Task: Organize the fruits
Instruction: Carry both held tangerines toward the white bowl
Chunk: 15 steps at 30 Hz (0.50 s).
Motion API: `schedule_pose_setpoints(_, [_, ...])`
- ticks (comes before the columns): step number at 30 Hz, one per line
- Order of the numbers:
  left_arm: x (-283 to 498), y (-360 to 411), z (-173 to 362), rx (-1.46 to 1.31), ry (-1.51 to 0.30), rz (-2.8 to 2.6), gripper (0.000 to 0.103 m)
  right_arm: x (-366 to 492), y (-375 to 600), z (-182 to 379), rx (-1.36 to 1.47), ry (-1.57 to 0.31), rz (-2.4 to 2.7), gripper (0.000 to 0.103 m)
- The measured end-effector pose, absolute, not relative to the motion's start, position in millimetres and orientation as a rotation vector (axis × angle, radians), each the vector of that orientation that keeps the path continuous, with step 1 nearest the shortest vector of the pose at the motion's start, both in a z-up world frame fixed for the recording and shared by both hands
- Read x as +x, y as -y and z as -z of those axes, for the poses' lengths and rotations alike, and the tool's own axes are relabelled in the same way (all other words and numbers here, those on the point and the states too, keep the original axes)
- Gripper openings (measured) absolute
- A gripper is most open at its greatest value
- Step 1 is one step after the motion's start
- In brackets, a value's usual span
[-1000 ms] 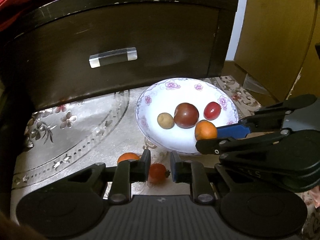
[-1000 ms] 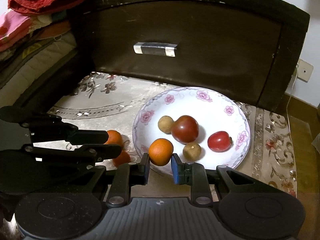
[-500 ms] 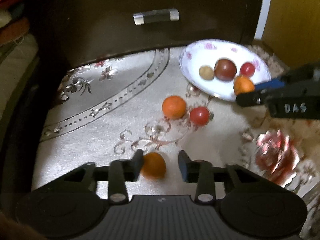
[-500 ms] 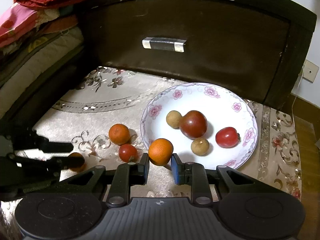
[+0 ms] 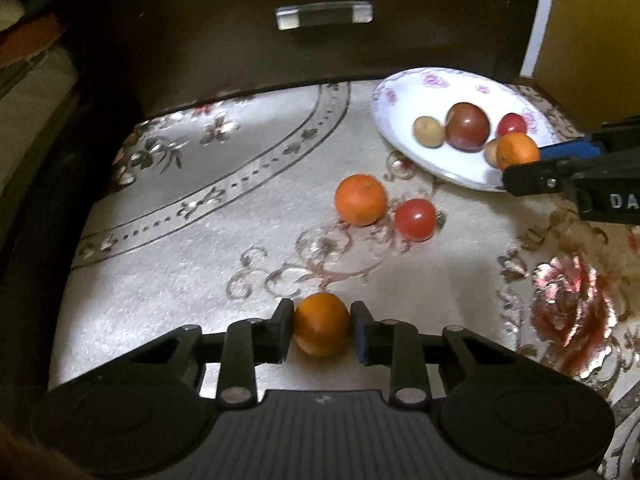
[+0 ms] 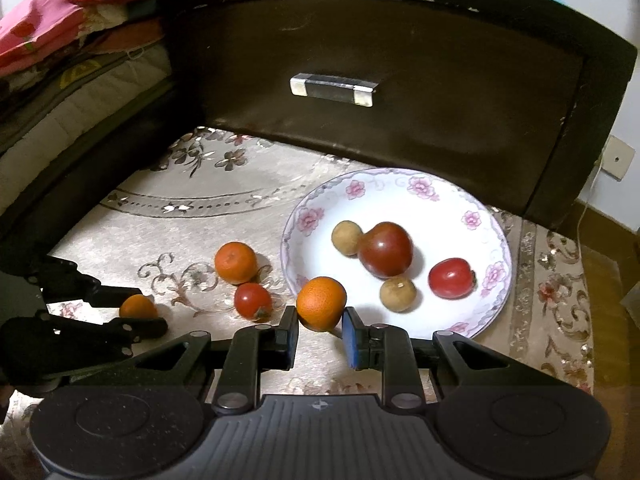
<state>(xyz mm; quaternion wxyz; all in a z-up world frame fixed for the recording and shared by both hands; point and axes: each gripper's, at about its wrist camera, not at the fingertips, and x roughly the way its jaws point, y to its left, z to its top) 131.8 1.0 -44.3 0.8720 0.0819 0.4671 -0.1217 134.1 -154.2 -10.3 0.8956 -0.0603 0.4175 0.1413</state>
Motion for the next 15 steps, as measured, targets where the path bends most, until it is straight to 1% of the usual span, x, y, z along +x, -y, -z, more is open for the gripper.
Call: schedule_pose_setpoints(15, [149.7, 44.6, 11.6, 0.147, -0.878, 0.375, 0.036, 138.0, 169.7, 4.1, -0.14, -0.829, -0.231, 0.02])
